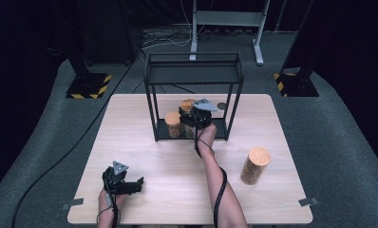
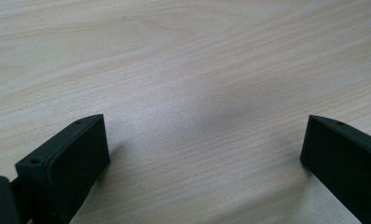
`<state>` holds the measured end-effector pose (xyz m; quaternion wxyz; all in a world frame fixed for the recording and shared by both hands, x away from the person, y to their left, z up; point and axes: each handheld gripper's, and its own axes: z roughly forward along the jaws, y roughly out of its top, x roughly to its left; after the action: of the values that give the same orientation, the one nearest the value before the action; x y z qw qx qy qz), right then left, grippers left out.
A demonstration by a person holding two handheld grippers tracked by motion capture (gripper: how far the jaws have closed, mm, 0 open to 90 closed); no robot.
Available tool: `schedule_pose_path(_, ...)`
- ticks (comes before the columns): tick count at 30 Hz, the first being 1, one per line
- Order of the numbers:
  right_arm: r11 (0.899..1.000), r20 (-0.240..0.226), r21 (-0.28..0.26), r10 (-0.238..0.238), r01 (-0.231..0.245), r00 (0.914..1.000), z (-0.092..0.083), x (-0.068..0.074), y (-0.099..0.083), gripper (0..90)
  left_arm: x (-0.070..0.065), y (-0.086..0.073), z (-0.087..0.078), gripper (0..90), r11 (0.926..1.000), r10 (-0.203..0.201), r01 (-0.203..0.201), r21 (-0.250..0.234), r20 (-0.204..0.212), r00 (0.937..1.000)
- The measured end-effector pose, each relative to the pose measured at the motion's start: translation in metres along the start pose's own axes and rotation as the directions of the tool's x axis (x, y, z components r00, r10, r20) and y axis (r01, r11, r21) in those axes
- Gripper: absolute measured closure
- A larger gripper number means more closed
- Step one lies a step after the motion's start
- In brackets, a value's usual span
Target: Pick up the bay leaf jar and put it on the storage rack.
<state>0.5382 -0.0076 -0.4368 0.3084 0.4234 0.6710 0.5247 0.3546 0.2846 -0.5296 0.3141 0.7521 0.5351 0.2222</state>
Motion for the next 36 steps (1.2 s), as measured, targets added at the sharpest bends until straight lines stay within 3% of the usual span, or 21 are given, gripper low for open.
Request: schedule_pose_path(36,1.000,-0.002,-0.015,-0.006,0.006,1.0000,0.0052,0.0059,-0.0026,25.1,-0.0001,0.0000,0.0000,0.1,1.0000,-0.001,0.001,0.000,0.000,1.0000)
